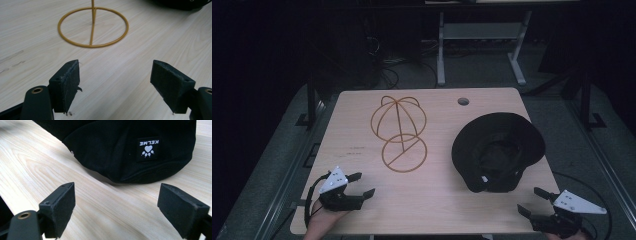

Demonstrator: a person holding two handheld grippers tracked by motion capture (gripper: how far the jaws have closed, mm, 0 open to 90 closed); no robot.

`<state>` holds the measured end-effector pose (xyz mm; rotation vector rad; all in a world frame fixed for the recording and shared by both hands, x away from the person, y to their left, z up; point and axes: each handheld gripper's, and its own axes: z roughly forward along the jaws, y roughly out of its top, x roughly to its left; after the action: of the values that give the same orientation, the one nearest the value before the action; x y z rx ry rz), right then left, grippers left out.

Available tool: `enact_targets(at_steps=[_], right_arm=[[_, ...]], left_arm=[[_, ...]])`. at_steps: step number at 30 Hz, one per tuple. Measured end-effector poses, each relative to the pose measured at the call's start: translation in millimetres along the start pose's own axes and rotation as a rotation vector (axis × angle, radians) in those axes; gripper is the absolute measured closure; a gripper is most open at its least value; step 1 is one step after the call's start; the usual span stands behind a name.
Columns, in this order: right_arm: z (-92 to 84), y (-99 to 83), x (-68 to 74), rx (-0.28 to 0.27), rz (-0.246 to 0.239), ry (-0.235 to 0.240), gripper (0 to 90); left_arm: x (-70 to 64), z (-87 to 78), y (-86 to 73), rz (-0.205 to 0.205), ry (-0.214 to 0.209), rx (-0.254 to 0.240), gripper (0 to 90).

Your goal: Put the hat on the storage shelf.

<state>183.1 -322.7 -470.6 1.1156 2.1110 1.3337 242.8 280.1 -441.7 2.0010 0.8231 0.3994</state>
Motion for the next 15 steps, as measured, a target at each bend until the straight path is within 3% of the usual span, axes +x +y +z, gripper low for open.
enact_targets(at_steps=[5, 12, 15], right_arm=[[2.4, 1.6, 1.6, 0.003, -0.001, 0.004, 14.4], [1.3, 2.1, 2.9, 0.001, 0.0, 0.003, 14.3], [0.3, 3.3, 3.2, -0.008, 0.0, 0.005, 14.3]], left_arm=[[-5.2, 3.6, 2.1, 0.02, -0.024, 0.015, 23.0], [-12.1, 4.7, 6.2, 0.038, -0.066, -0.006, 23.0], [-18.9, 7.4, 10.5, 0.067, -0.091, 0.003, 22.6]])
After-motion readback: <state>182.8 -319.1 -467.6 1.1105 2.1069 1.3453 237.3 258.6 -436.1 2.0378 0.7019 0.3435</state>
